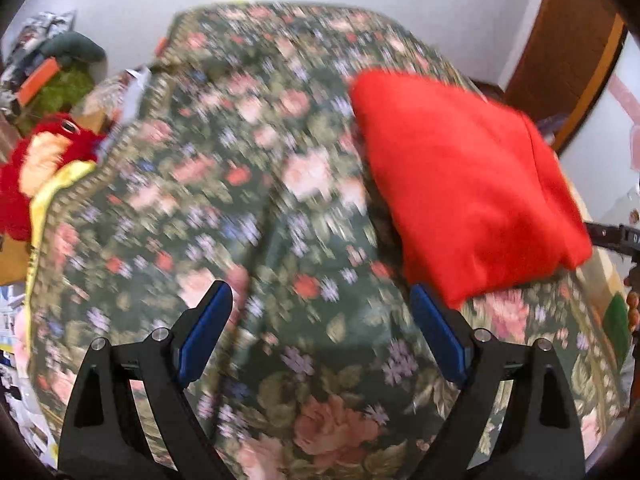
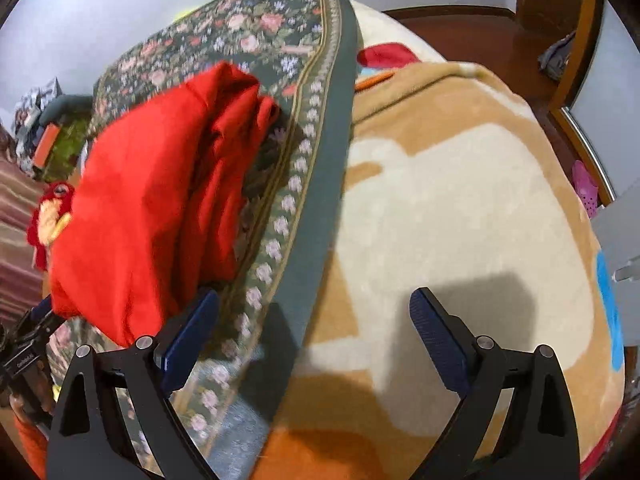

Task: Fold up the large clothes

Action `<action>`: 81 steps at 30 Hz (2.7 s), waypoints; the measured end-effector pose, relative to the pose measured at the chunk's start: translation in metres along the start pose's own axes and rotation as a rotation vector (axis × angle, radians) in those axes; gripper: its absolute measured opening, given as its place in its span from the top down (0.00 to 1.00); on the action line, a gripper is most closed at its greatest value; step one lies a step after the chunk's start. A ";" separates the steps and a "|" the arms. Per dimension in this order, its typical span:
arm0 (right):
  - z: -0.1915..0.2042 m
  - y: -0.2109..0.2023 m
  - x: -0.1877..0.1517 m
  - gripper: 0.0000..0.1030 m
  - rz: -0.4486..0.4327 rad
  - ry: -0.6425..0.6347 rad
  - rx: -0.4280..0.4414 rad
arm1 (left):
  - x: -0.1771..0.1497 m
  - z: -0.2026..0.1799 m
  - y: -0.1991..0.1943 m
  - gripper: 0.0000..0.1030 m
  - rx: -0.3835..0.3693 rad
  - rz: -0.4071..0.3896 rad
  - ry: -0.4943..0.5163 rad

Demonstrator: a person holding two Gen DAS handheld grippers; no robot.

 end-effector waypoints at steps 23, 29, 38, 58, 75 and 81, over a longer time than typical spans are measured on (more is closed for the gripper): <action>0.054 0.080 0.044 0.07 0.102 0.009 0.237 | 0.080 -0.043 0.101 0.11 -0.445 0.175 -0.179; 0.061 0.088 0.055 0.07 0.108 0.001 0.316 | 0.084 -0.045 0.125 0.11 -0.578 0.246 -0.272; 0.069 0.092 0.056 0.21 0.149 0.023 0.407 | 0.093 -0.051 0.135 0.21 -0.664 0.301 -0.306; 0.192 -0.001 0.069 0.74 0.019 -0.156 0.476 | 0.130 -0.001 0.013 0.60 -0.639 0.091 -0.262; 0.366 0.079 0.113 0.74 0.009 -0.332 0.491 | 0.174 0.190 0.020 0.60 -0.474 -0.057 -0.354; 0.403 0.155 0.120 0.74 0.035 -0.358 0.416 | 0.185 0.240 0.072 0.60 -0.343 -0.017 -0.334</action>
Point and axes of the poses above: each gripper's, at about its wrist camera, not at the fingertips, and y roughly the way its jaws point, z to its left, x to its top, the point moved 6 cm from there along y, roughly the way its jaws point, and after that the axes turned 3 degrees about x, right-handed, at the moved point
